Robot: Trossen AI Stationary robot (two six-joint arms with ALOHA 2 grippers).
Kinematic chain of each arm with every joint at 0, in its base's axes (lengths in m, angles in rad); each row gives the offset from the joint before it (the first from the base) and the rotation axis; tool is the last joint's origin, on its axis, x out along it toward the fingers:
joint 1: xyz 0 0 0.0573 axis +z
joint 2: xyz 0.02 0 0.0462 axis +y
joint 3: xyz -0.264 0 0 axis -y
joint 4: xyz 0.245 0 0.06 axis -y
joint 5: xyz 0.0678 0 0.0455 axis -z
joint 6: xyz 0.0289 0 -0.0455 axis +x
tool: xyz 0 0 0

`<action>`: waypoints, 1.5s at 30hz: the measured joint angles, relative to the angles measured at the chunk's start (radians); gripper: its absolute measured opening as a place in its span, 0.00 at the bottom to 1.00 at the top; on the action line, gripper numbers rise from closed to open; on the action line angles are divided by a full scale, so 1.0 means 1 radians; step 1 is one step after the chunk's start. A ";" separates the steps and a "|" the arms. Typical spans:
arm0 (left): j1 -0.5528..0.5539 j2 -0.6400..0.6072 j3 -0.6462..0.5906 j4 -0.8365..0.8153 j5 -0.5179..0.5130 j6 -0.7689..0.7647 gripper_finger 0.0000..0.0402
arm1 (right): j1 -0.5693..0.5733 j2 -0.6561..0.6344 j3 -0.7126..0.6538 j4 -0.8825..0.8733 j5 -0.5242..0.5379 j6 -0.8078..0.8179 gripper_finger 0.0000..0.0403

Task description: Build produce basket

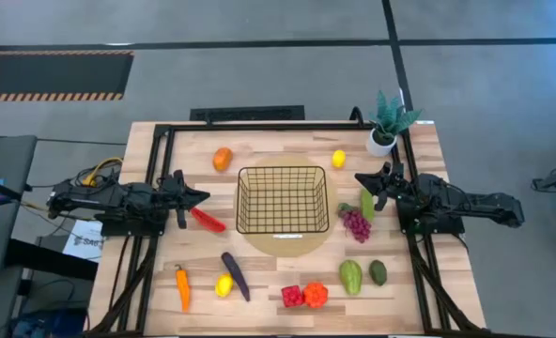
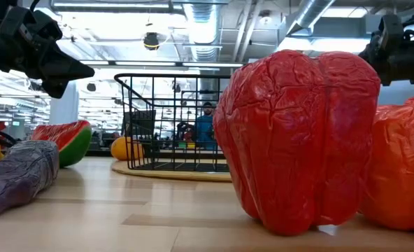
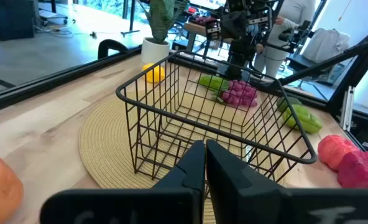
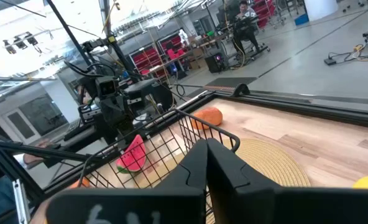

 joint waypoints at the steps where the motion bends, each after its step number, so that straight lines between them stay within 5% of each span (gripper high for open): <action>1: 0.000 0.000 0.000 0.000 0.000 0.000 0.00 | 0.000 0.000 0.000 0.000 0.000 0.000 0.06; 45: 0.000 0.000 -0.003 0.032 0.007 -0.068 0.00 | 0.000 0.000 0.000 0.000 0.000 0.000 0.06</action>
